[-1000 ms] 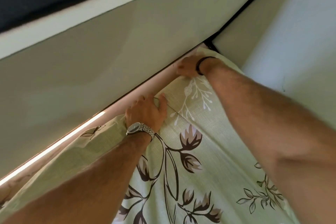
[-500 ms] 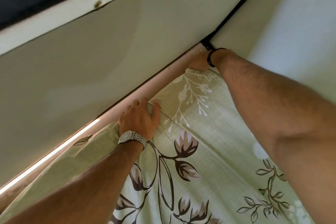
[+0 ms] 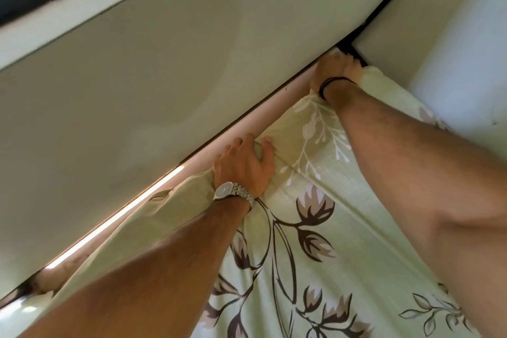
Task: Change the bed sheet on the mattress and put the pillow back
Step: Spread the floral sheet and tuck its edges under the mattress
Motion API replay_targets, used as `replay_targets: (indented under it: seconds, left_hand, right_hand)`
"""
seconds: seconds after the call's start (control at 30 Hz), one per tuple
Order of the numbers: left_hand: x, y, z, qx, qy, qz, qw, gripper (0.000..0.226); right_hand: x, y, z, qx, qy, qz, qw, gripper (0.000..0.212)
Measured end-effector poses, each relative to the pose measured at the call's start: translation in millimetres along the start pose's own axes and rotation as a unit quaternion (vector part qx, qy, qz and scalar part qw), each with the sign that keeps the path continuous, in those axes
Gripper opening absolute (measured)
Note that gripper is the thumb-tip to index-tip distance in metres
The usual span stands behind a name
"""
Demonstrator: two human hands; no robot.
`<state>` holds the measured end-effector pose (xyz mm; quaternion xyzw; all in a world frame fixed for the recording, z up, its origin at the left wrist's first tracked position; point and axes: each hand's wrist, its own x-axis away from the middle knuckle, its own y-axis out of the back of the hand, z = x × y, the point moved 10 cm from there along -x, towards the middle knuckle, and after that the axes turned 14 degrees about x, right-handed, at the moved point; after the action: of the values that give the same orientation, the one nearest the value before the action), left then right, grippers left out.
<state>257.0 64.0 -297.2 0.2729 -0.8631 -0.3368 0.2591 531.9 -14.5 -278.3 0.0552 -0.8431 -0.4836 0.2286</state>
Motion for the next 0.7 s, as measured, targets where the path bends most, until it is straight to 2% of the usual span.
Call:
replay_targets:
  seconds: [0.07, 0.1, 0.17, 0.23, 0.3, 0.4, 0.47, 0.57, 0.6, 0.67, 0.7]
  left_hand:
    - [0.5, 2.0, -1.1, -0.003, 0.001, 0.001, 1.000, 0.055]
    - [1.6, 4.5, 0.7, 0.000, 0.007, 0.003, 1.000, 0.056]
    - [4.8, 10.2, 1.7, 0.008, 0.014, 0.010, 1.000, 0.054]
    - [7.6, 11.1, -1.3, -0.008, -0.003, 0.046, 0.999, 0.041]
    - [11.6, 14.7, -1.8, -0.018, 0.001, 0.099, 0.995, 0.032]
    - [32.8, 34.3, 8.0, -0.012, 0.026, 0.173, 0.985, 0.036]
    - [67.1, 78.1, 39.1, -0.039, 0.045, 0.153, 0.986, 0.042]
    - [143.1, 174.2, 136.4, -0.030, 0.114, 0.014, 0.993, 0.040]
    - [171.0, 200.4, 179.3, -0.017, 0.152, -0.008, 0.988, 0.040]
    - [220.8, 235.2, 278.0, -0.014, 0.263, 0.002, 0.965, 0.047]
    - [245.2, 245.1, 323.5, -0.002, 0.327, 0.036, 0.944, 0.050]
  right_hand:
    - [21.7, 6.7, 14.2, 0.030, 0.021, -0.037, 0.999, 0.042]
    - [38.5, 9.5, 33.4, 0.033, 0.065, -0.060, 0.996, 0.046]
    - [91.3, 8.3, 69.3, -0.059, 0.153, -0.098, 0.982, 0.052]
    - [157.7, 10.8, 88.3, -0.220, 0.192, -0.123, 0.948, 0.046]
    - [220.2, 15.4, 85.8, -0.322, 0.159, -0.133, 0.924, 0.033]
    - [275.8, 11.0, 85.6, -0.382, 0.085, -0.086, 0.916, 0.033]
    - [308.5, 20.4, 107.4, -0.332, 0.120, -0.076, 0.933, 0.039]
    - [364.2, 27.2, 165.3, -0.207, 0.263, -0.061, 0.941, 0.052]
    - [380.2, 26.4, 183.6, -0.173, 0.295, -0.045, 0.939, 0.055]
    - [415.0, 31.1, 225.3, -0.127, 0.369, -0.037, 0.920, 0.057]
    - [434.6, 33.4, 246.8, -0.108, 0.402, -0.034, 0.909, 0.056]
